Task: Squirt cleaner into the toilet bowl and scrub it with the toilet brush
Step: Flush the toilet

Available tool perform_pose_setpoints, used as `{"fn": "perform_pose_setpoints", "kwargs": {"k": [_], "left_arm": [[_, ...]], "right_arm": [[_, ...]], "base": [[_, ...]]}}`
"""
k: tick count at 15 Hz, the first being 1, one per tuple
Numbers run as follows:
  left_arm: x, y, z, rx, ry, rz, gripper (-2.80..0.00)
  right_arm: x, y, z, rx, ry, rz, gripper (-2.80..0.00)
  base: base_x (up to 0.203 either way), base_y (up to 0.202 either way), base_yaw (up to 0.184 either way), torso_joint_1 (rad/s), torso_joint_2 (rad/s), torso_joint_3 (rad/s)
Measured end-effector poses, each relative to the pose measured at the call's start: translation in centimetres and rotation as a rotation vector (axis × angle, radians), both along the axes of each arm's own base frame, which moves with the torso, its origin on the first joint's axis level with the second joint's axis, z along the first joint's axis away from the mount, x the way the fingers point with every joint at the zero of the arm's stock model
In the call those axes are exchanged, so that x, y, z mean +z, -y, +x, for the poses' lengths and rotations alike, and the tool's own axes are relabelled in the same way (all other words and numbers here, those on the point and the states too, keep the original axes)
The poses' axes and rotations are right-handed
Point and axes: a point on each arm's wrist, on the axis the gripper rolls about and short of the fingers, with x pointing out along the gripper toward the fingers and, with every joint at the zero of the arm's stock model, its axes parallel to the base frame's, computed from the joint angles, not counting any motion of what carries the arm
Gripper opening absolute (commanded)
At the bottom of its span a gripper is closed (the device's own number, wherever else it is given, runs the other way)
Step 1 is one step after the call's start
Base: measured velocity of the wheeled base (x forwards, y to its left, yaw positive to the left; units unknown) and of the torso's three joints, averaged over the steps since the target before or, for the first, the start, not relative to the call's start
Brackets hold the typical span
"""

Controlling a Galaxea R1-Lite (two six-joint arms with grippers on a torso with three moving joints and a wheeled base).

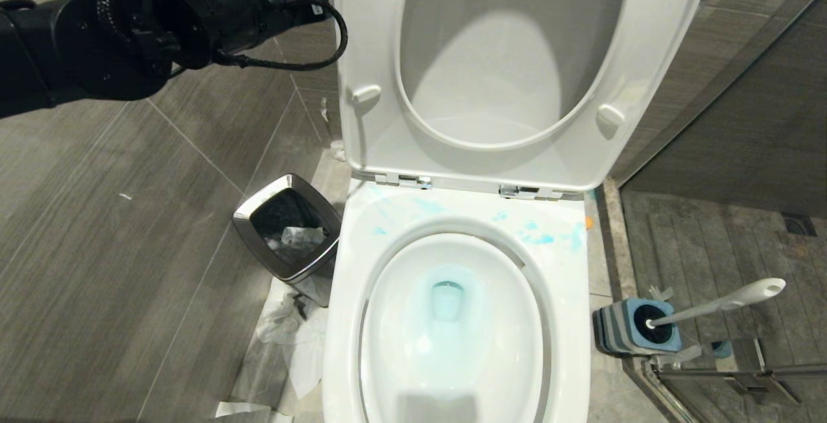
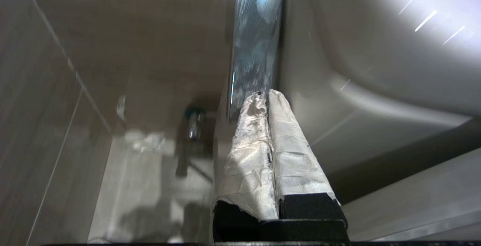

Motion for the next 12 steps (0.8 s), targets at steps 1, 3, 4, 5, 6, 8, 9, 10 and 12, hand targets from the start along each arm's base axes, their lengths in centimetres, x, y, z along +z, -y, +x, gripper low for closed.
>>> {"fn": "perform_pose_setpoints", "kwargs": {"k": [1,3,4,5,6,8,9,10,12], "left_arm": [[-0.5,0.1,0.2,0.000,-0.029,0.013,-2.80],[-0.8,0.2,0.4,-0.002,-0.045,0.022,-2.80],[-0.8,0.2,0.5,-0.002,-0.040,0.018,-2.80],[-0.8,0.2,0.5,-0.002,-0.038,0.017,-2.80],[-0.8,0.2,0.5,-0.002,-0.035,0.015,-2.80],[-0.8,0.2,0.5,-0.001,-0.033,0.014,-2.80],[-0.7,0.2,0.5,0.003,-0.031,0.014,-2.80],[-0.7,0.0,0.5,0.013,-0.028,0.018,-2.80],[-0.4,-1.1,0.8,0.048,-0.008,0.039,-2.80]], "right_arm": [[0.0,0.0,0.0,0.000,0.000,0.000,-2.80],[0.0,0.0,0.0,0.001,0.000,0.000,-2.80],[0.0,0.0,0.0,0.001,0.000,0.000,-2.80],[0.0,0.0,0.0,0.001,-0.001,0.000,-2.80],[0.0,0.0,0.0,0.000,0.000,0.000,-2.80],[0.0,0.0,0.0,0.000,-0.001,0.000,-2.80],[0.0,0.0,0.0,0.000,0.000,0.000,-2.80],[0.0,0.0,0.0,0.000,0.000,0.000,-2.80],[0.0,0.0,0.0,0.000,0.000,0.000,-2.80]], "base": [[0.000,0.000,0.000,0.000,0.00,0.000],[0.000,0.000,0.000,0.000,0.00,0.000],[0.000,0.000,0.000,0.000,0.00,0.000],[0.000,0.000,0.000,0.000,0.00,0.000],[0.000,0.000,0.000,0.000,0.00,0.000],[0.000,0.000,0.000,0.000,0.00,0.000],[0.000,0.000,0.000,0.000,0.00,0.000],[0.000,0.000,0.000,0.000,0.00,0.000],[0.000,0.000,0.000,0.000,0.00,0.000]]}}
